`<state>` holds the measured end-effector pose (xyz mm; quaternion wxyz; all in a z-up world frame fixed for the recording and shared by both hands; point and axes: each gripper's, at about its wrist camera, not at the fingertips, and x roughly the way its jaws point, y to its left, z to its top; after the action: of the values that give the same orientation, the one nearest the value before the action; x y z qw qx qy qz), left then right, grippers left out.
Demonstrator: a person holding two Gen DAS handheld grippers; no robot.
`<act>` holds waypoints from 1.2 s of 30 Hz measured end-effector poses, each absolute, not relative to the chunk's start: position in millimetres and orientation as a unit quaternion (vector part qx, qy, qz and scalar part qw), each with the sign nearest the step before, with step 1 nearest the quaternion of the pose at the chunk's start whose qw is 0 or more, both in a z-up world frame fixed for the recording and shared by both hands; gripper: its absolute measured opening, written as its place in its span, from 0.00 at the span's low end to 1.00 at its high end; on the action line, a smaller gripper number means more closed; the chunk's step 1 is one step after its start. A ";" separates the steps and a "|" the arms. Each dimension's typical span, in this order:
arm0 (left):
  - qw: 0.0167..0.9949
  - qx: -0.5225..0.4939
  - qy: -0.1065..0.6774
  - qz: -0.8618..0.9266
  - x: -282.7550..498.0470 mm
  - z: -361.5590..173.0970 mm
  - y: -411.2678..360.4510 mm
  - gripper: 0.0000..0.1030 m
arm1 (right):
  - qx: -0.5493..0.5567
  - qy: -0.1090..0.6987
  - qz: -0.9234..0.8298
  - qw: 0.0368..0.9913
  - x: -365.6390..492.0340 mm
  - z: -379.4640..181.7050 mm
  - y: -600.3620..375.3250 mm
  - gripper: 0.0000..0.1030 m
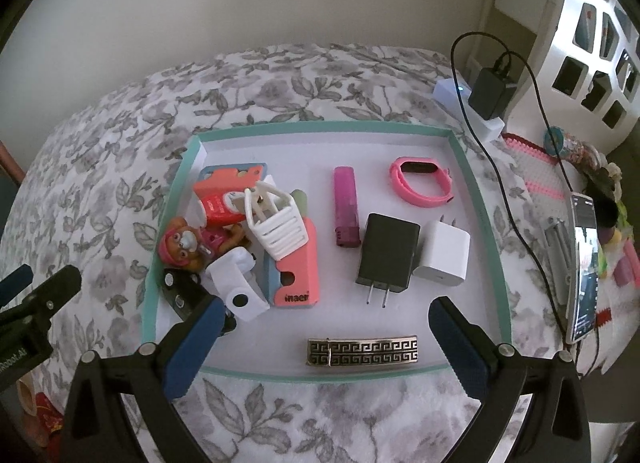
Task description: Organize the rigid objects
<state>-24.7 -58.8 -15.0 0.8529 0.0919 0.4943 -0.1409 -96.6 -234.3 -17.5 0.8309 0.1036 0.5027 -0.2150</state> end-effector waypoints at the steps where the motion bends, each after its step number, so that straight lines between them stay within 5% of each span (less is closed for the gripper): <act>1: 0.853 0.095 0.494 -0.138 -25.0 -15.1 -59.4 0.98 | 0.103 0.503 -0.215 0.831 -96.2 -17.3 -234.4 1.00; 36: 0.844 0.121 0.509 -0.116 -16.9 -31.0 -61.8 0.98 | 0.112 0.502 -0.217 0.829 -96.9 -18.4 -240.1 1.00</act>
<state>-16.9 -61.8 -31.0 0.8443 0.1212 0.5091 -0.1155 -96.9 -240.1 -18.4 0.8295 0.1116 0.5023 -0.2173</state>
